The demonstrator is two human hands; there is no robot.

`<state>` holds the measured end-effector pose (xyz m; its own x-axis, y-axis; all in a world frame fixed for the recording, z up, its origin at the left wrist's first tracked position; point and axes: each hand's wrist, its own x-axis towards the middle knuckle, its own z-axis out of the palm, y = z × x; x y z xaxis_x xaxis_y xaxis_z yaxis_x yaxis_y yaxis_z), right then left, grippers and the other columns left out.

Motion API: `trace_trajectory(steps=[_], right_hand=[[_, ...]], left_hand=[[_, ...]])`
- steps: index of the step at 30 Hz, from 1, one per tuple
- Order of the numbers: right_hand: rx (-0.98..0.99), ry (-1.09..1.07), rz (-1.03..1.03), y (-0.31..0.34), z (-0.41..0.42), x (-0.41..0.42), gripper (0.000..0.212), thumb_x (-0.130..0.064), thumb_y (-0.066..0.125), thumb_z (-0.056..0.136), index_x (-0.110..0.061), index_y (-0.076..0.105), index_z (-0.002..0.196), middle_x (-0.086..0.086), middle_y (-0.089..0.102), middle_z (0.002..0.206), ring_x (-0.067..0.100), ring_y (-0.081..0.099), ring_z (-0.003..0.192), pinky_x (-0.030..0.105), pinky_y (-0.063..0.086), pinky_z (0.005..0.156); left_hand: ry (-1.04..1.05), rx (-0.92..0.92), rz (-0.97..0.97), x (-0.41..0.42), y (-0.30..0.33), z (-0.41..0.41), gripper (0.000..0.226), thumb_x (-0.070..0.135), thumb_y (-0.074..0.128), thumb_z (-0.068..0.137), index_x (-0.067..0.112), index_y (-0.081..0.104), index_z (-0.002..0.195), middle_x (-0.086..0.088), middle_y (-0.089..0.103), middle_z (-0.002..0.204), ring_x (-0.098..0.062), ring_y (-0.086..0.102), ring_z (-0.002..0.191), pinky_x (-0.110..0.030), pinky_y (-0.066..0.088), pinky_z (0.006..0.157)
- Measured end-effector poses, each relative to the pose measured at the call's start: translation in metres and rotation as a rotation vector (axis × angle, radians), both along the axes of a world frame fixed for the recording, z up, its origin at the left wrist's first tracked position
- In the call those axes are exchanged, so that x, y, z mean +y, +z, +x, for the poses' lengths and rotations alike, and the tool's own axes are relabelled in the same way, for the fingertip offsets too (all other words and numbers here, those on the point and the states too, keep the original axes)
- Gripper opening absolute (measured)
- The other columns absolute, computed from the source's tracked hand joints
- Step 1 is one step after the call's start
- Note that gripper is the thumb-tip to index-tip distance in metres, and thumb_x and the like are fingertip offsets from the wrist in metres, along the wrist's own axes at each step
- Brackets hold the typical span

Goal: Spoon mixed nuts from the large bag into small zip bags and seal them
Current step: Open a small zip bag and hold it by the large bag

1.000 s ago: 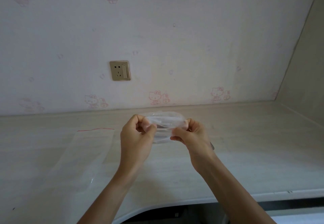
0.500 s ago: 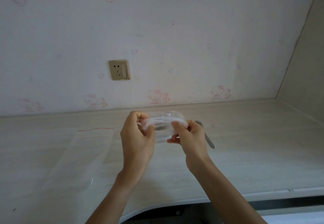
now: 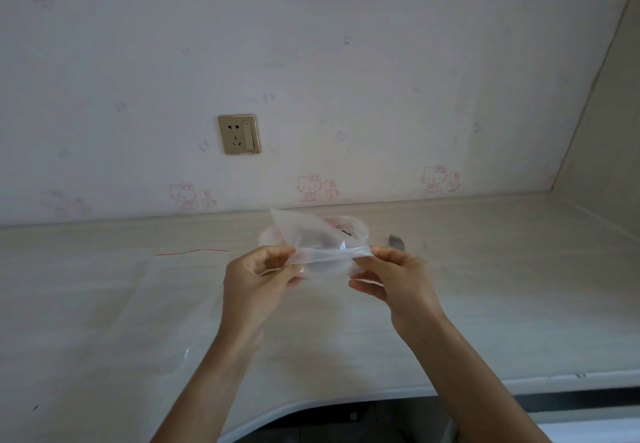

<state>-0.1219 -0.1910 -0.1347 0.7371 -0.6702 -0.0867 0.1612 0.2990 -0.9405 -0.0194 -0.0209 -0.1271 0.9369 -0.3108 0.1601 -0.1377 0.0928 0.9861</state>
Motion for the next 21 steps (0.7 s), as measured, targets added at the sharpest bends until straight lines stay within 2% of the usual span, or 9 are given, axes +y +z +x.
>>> trace_trajectory(steps=[3,4,6,8,11,14,16,19,21], right_hand=[[-0.051,0.111,0.119,-0.001,-0.003,-0.002,0.002,0.001,0.076,0.085,-0.001,0.078,0.085,0.017,0.077,0.09,0.024,0.076,0.077,0.033,0.063,0.069],[-0.082,0.143,0.156,-0.001,-0.004,-0.002,0.007,0.002,0.076,0.083,-0.004,0.08,0.081,0.015,0.078,0.091,0.023,0.077,0.078,0.032,0.063,0.07],[-0.16,0.216,0.227,0.001,-0.006,-0.001,0.031,0.003,0.07,0.086,-0.018,0.083,0.068,0.011,0.079,0.092,0.018,0.077,0.078,0.028,0.062,0.07],[-0.207,0.269,0.287,0.002,-0.006,-0.001,0.046,0.002,0.066,0.089,-0.03,0.081,0.06,0.008,0.08,0.091,0.014,0.077,0.078,0.023,0.061,0.069],[-0.247,0.321,0.37,0.006,-0.006,0.0,0.026,-0.006,0.071,0.081,-0.022,0.081,0.063,0.009,0.078,0.088,0.013,0.077,0.079,0.023,0.061,0.069],[-0.284,0.341,0.361,0.003,-0.003,0.001,0.036,-0.011,0.065,0.092,-0.025,0.079,0.063,0.003,0.075,0.081,0.012,0.075,0.078,0.026,0.061,0.074],[-0.252,0.352,0.315,0.0,0.001,0.003,0.035,-0.014,0.058,0.1,-0.022,0.082,0.075,0.004,0.074,0.082,0.014,0.074,0.079,0.031,0.061,0.075],[-0.206,0.329,0.257,-0.002,0.005,0.006,0.035,-0.015,0.053,0.102,-0.015,0.083,0.083,0.006,0.074,0.084,0.016,0.072,0.078,0.032,0.06,0.073],[-0.208,0.326,0.253,-0.002,0.006,0.007,0.035,-0.015,0.052,0.099,-0.015,0.081,0.08,0.006,0.072,0.082,0.016,0.07,0.076,0.032,0.059,0.071]], left_hand=[[-0.169,0.336,-0.078,0.006,0.007,0.0,0.017,0.002,0.083,0.079,0.008,0.082,0.094,-0.013,0.08,0.09,-0.019,0.078,0.078,-0.031,0.065,0.067],[-0.225,0.425,-0.107,0.009,0.009,0.001,0.019,0.005,0.084,0.076,0.008,0.082,0.095,-0.014,0.08,0.095,-0.02,0.078,0.08,-0.031,0.065,0.066],[-0.321,0.543,-0.178,0.012,0.012,0.003,0.022,0.009,0.084,0.068,0.01,0.085,0.09,-0.014,0.08,0.098,-0.021,0.079,0.08,-0.031,0.064,0.066],[-0.377,0.626,-0.256,0.012,0.012,0.003,0.016,0.009,0.081,0.069,0.01,0.085,0.084,-0.013,0.08,0.098,-0.02,0.079,0.08,-0.03,0.064,0.064],[-0.427,0.763,-0.386,0.01,0.01,0.003,0.01,0.008,0.075,0.078,0.003,0.083,0.082,-0.018,0.079,0.101,-0.023,0.08,0.084,-0.034,0.065,0.066],[-0.482,0.777,-0.421,0.005,0.011,0.0,0.015,0.011,0.07,0.083,0.003,0.082,0.079,-0.011,0.076,0.087,-0.02,0.077,0.078,-0.04,0.066,0.072],[-0.445,0.715,-0.351,0.001,0.013,-0.001,0.018,0.013,0.068,0.083,0.006,0.083,0.076,-0.002,0.064,0.071,-0.013,0.07,0.065,-0.038,0.065,0.071],[-0.344,0.611,-0.26,-0.005,0.016,-0.001,0.025,0.011,0.062,0.093,0.01,0.076,0.072,0.002,0.053,0.065,-0.011,0.058,0.056,-0.034,0.057,0.072],[-0.338,0.619,-0.245,-0.005,0.019,-0.001,0.018,0.013,0.062,0.086,0.013,0.067,0.069,0.002,0.052,0.063,-0.012,0.054,0.054,-0.033,0.05,0.07]])
